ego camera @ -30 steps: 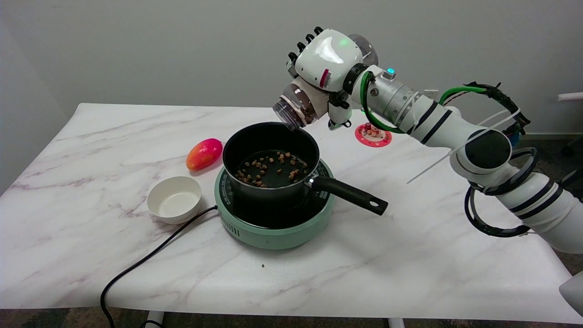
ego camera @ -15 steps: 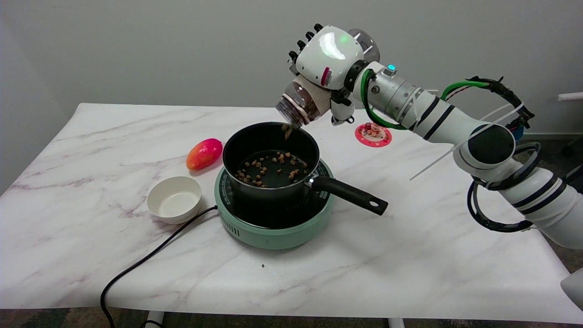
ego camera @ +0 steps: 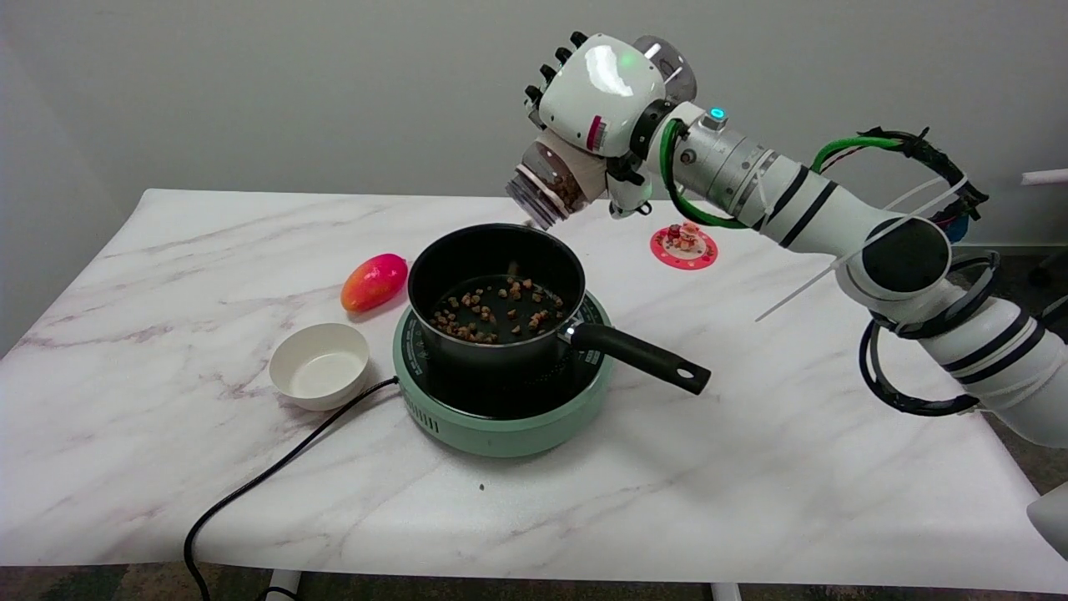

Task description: Pour the contents of the bottle into the soup pot.

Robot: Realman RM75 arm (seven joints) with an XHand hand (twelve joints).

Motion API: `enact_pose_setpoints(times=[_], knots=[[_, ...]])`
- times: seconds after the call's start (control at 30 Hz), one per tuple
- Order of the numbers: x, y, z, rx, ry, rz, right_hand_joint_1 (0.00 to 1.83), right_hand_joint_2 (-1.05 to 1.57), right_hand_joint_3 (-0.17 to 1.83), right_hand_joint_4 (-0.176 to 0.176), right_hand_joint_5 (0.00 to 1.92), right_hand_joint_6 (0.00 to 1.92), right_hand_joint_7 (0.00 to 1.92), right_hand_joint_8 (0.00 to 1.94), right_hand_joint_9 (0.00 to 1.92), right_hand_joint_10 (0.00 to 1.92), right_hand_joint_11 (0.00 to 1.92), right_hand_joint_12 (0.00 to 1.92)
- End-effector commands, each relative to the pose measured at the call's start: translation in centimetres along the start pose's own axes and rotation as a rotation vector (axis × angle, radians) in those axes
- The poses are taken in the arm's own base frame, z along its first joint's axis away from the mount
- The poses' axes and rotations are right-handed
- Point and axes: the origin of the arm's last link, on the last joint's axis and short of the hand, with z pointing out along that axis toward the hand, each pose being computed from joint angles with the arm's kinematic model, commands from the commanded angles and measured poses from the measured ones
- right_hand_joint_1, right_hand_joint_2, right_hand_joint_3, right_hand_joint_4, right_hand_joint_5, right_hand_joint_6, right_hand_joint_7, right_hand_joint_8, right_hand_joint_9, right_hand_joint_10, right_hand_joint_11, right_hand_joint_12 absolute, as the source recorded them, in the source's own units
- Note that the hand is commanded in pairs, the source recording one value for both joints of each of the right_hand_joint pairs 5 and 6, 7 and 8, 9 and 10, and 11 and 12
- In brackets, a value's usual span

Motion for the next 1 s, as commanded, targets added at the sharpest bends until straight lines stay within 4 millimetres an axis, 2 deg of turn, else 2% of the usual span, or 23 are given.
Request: enact_pose_setpoints(times=[0.03,0.3,0.37,0.5,0.53,0.57,0.6,0.9,1.0], knots=[[1.0,0.5,0.3,0.026,0.02,-0.079,1.38,1.1,0.57,0.0,1.92,1.92,1.89,1.89,1.32,1.32,1.17,1.17],[1.2,0.5,0.4,0.031,0.025,-0.115,1.37,1.13,0.56,0.0,1.92,1.92,1.9,1.9,1.33,1.33,1.18,1.18],[0.7,0.9,0.3,0.018,0.014,-0.105,1.37,1.13,0.55,0.0,1.92,1.92,1.91,1.91,1.33,1.33,1.18,1.18],[1.4,0.6,0.5,0.029,0.029,-0.115,1.36,1.15,0.54,0.0,1.92,1.92,1.91,1.91,1.33,1.33,1.18,1.18],[2.6,-0.4,0.6,0.063,0.058,-0.141,1.36,1.15,0.54,0.0,1.92,1.92,1.91,1.91,1.33,1.33,1.18,1.18],[5.9,-3.4,0.4,0.156,0.137,-0.209,1.36,1.15,0.54,0.0,1.92,1.92,1.91,1.91,1.33,1.33,1.18,1.18],[1.4,0.7,0.5,0.03,0.029,-0.119,1.36,1.15,0.54,0.0,1.92,1.92,1.91,1.91,1.33,1.33,1.18,1.18],[1.4,0.7,0.8,0.035,0.029,-0.122,1.35,1.16,0.54,0.0,1.92,1.92,1.91,1.91,1.33,1.33,1.18,1.18],[1.1,0.1,0.8,0.055,0.023,-0.112,1.35,1.16,0.54,0.0,1.92,1.92,1.91,1.91,1.33,1.33,1.18,1.18]])
